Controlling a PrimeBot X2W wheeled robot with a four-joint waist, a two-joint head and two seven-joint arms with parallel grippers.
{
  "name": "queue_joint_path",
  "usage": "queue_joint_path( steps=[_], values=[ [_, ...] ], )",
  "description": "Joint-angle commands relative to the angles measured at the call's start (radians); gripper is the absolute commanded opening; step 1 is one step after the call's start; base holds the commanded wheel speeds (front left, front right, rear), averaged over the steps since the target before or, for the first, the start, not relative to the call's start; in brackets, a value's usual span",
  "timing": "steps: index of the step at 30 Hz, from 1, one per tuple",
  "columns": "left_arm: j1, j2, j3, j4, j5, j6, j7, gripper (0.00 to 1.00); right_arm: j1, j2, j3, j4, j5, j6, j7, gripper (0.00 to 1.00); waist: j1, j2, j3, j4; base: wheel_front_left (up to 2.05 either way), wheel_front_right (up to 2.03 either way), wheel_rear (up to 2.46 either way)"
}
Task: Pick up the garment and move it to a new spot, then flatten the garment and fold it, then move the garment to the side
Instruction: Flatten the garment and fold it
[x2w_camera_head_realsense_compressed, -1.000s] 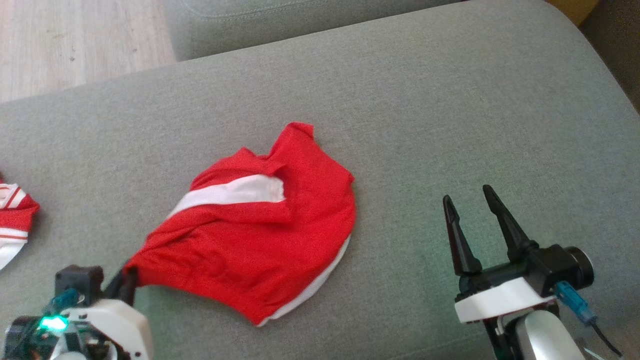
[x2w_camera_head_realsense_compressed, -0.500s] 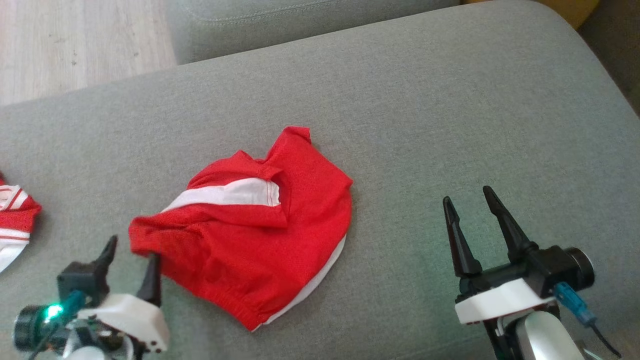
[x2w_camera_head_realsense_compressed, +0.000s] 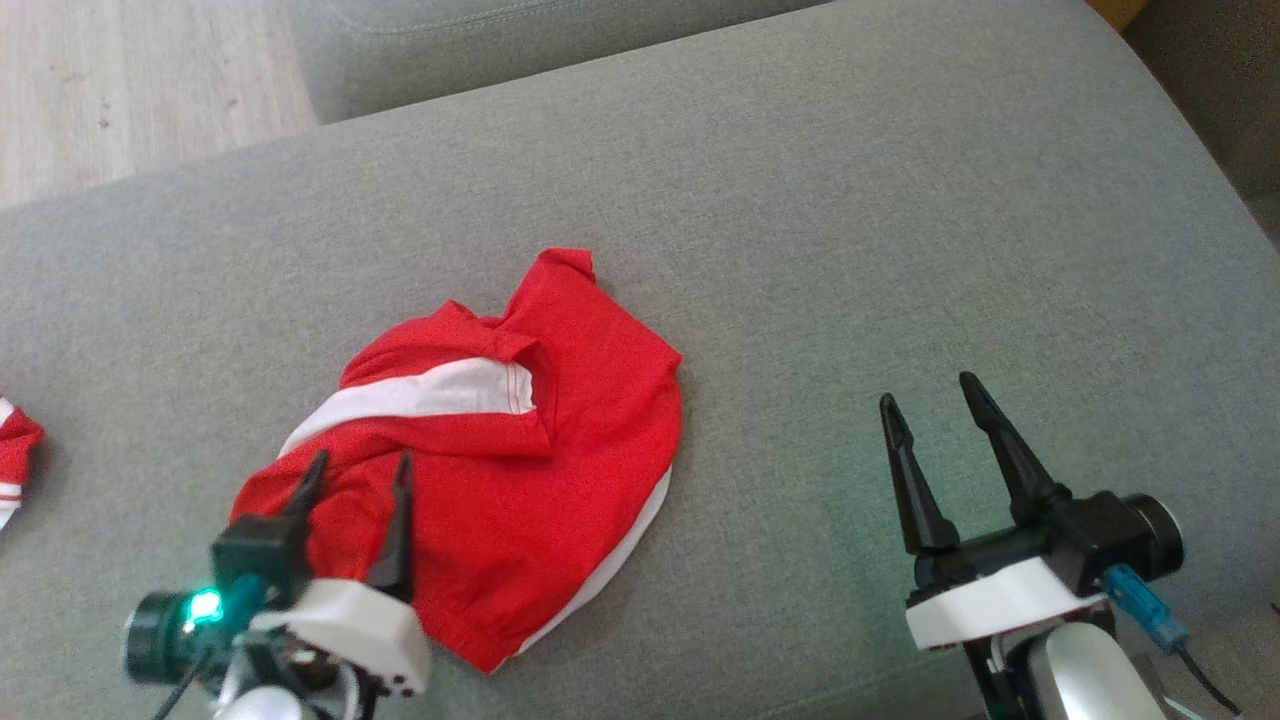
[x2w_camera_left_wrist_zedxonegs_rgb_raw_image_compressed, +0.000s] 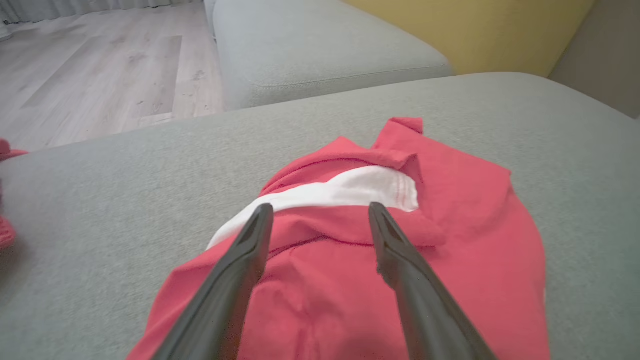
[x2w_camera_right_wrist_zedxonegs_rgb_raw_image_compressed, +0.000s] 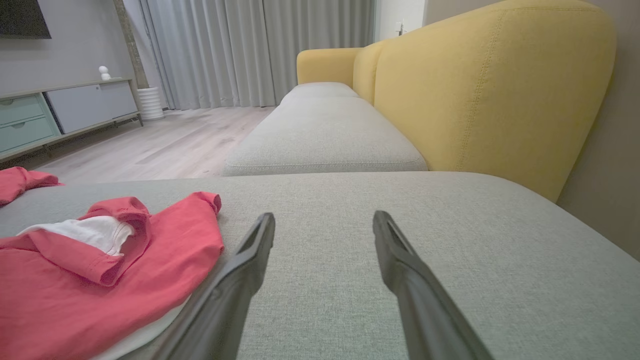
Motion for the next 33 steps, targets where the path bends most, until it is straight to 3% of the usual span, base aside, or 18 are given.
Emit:
queue_joint_path(
  steps=[1,6,10,12,18,23,28,29,30,33],
  values=[
    [-0.014,0.033,0.058,-0.022,-0.009,0.01,-0.017,1.0,-0.019,-0.004,0.018,-0.036,0.001,-0.001,-0.006,1.0,-0.0001,0.0,0.001,-0.002,0.0,0.0,0.0],
    [0.055,0.046,0.069,-0.044,-0.04,0.007,-0.039,1.0,-0.005,-0.004,0.003,-0.04,-0.001,-0.001,-0.006,1.0,-0.0001,0.0,0.003,0.013,0.0,0.0,0.0],
    [0.081,0.027,0.013,-0.06,-0.039,-0.033,-0.043,1.0,-0.007,-0.004,0.007,-0.04,0.001,-0.001,-0.006,1.0,-0.0001,0.0,0.005,0.033,0.0,0.0,0.0],
    [0.073,-0.003,-0.065,-0.048,-0.016,-0.074,-0.024,1.0,-0.014,-0.004,0.011,-0.041,0.003,-0.001,-0.006,1.0,-0.0001,0.0,0.01,0.047,0.0,0.0,0.0],
    [0.015,-0.076,-0.178,0.051,0.014,-0.152,0.019,1.0,-0.029,-0.004,0.022,-0.041,0.004,-0.001,-0.006,1.0,-0.0001,0.0,0.029,0.056,0.0,0.0,0.0],
    [-0.022,-0.088,-0.193,0.159,0.036,-0.157,0.027,1.0,-0.035,-0.004,0.024,-0.04,0.006,-0.001,-0.006,1.0,-0.0001,0.0,0.04,0.045,0.0,0.0,0.0],
    [-0.027,-0.084,-0.225,0.214,0.017,-0.203,0.072,1.0,-0.032,-0.004,0.02,-0.035,0.007,-0.001,-0.006,1.0,-0.0001,0.0,0.039,0.037,0.0,0.0,0.0],
    [-0.024,-0.08,-0.231,0.228,0.011,-0.212,0.083,0.32,-0.029,-0.004,0.016,-0.034,0.008,-0.001,-0.006,1.0,-0.0001,0.0,0.033,0.038,0.0,0.0,0.0],
    [-0.019,-0.079,-0.232,0.234,0.004,-0.216,0.088,0.0,-0.026,-0.004,0.014,-0.033,0.008,-0.001,-0.006,1.0,-0.0001,0.0,0.028,0.04,0.0,0.0,0.0],
    [0.004,-0.069,-0.218,0.224,-0.034,-0.224,0.094,0.0,-0.017,-0.004,0.013,-0.032,0.006,-0.001,-0.006,1.0,-0.0001,0.0,0.014,0.05,0.0,0.0,0.0]
  ],
)
